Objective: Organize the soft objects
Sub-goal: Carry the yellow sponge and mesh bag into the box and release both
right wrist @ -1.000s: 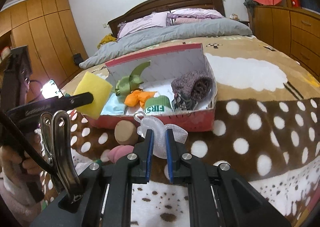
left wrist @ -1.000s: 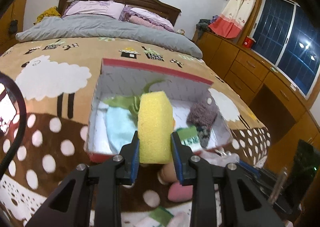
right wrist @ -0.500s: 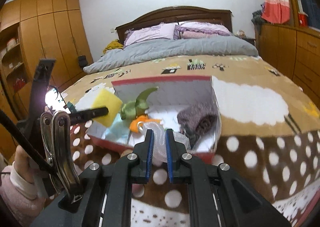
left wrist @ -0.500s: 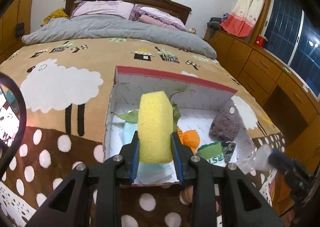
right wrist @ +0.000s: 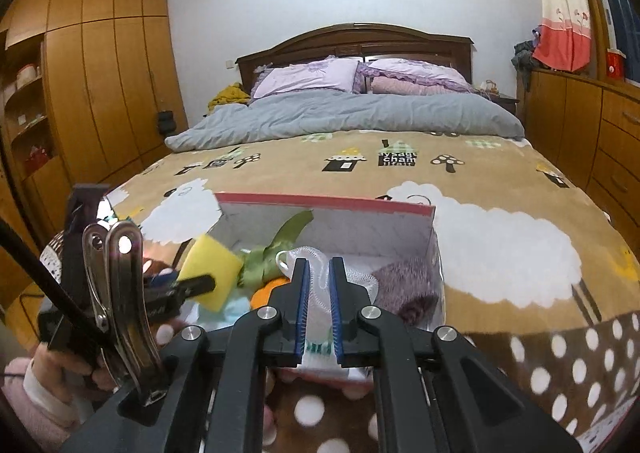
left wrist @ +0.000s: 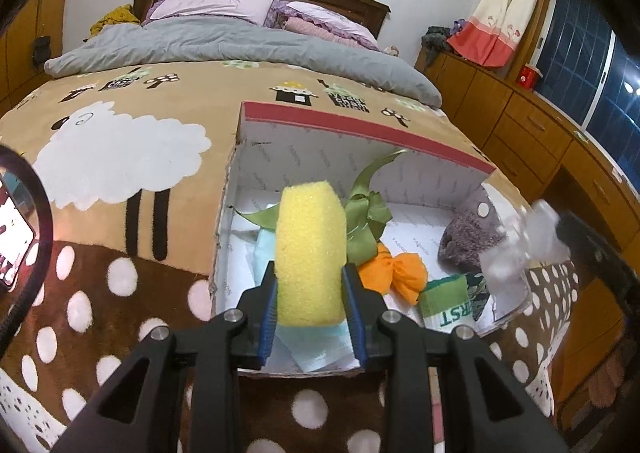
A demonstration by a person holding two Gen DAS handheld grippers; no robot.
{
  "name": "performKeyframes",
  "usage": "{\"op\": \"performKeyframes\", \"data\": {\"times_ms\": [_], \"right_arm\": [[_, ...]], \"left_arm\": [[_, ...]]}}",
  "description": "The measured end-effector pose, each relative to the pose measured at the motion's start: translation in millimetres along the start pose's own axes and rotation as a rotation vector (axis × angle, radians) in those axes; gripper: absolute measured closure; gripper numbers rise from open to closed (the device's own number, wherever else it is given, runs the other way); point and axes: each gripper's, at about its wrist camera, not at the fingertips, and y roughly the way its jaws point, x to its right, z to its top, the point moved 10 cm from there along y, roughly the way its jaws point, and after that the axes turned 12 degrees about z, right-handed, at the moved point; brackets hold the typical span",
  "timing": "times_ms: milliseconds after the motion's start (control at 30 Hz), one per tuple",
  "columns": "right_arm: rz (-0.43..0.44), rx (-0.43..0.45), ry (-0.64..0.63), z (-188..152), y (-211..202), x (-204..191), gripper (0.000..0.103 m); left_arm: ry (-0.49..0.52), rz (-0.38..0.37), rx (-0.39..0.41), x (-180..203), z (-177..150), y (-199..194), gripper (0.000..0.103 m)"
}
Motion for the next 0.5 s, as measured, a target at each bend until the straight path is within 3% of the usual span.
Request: {"op": "performKeyframes", "data": {"times_ms": [333, 500], "right_arm": [[-0.010, -0.050, 0.022, 0.0, 52.2, 22.7, 0.092], [-0.011, -0.089, 0.038, -9.2, 72.4, 29.3, 0.092]], "left_arm": [[0.000, -0.004, -0.008, 0.2, -1.9, 5.3, 0.069], [-0.003, 0.004, -0.009, -1.9, -1.3, 6.5, 0.056]]}}
